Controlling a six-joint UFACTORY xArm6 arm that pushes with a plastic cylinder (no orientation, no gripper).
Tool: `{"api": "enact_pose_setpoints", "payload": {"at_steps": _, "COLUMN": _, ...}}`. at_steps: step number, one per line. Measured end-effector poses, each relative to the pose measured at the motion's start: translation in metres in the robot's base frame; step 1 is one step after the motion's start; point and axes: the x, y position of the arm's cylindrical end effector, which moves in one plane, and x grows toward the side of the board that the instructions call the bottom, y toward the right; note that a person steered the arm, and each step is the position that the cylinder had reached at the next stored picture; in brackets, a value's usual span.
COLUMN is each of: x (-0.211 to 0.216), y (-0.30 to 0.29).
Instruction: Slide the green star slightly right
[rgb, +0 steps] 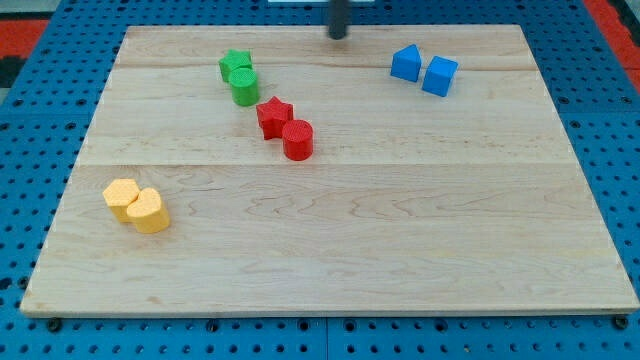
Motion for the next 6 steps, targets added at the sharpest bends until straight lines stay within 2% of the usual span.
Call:
{"api": "enact_pose_setpoints", "payload": {"at_steps": 1, "x": 0.014, "y": -0.088}}
{"api": "enact_pose_setpoints", "payload": {"at_steps": 2, "x": 0.065, "y": -0.141}}
{"api": "enact_pose_setpoints", "payload": {"at_steps": 3, "x": 0.071, "y": -0.082}}
{"api": "enact_pose_setpoints", "payload": {"at_steps": 4, "x": 0.077, "y": 0.018}}
{"api": "enact_pose_setpoints", "payload": {"at_steps": 5, "x": 0.090, "y": 0.059}}
{"api": "enact_pose_setpoints", "payload": {"at_steps": 6, "x": 0.122, "y": 0.038}}
